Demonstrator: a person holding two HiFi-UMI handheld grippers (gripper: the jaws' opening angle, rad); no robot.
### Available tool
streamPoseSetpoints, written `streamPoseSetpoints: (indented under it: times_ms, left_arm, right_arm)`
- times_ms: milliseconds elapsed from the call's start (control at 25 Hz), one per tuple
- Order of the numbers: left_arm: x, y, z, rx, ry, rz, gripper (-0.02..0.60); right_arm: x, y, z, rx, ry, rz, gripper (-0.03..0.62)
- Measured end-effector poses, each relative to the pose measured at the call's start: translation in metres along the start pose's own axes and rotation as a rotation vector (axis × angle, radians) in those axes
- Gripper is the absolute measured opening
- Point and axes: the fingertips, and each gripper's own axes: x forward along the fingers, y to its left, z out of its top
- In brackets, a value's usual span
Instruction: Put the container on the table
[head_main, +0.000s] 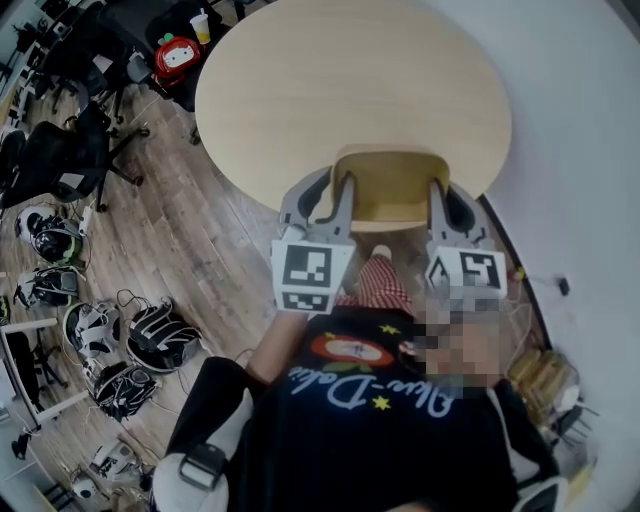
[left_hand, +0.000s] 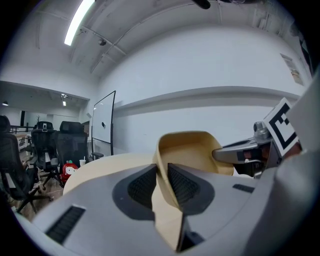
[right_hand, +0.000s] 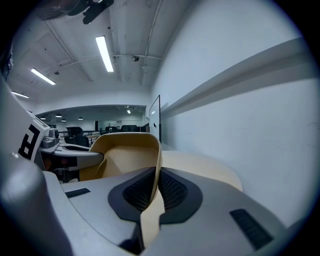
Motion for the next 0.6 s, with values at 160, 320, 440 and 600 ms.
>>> streamPoseSetpoints:
  times_ms: [160,320,440,600]
  left_arm:
    - [0.019,0.002,0.005,-0.004,0.002,0.026,0.072]
    - [0.043,0.004,0.012,-0.009,0.009,0.048,0.072]
    - [0.06,0.004,0.013,-0.009,0.016,0.062,0.072]
    - [0.081,0.01,0.011,-0.015,0.03,0.085,0.072]
  right_arm:
    - [0.019,-0.013,0.008,-0.001,-0.012,0.028,0.014]
    - [0.039,-0.03,0.014,-0.004,-0.008,0.047,0.014]
    - [0.055,-0.041,0.016,-0.006,-0.003,0.064,0.014]
    - [0.079,-0.052,0.016,-0.011,0.003,0.087,0.014]
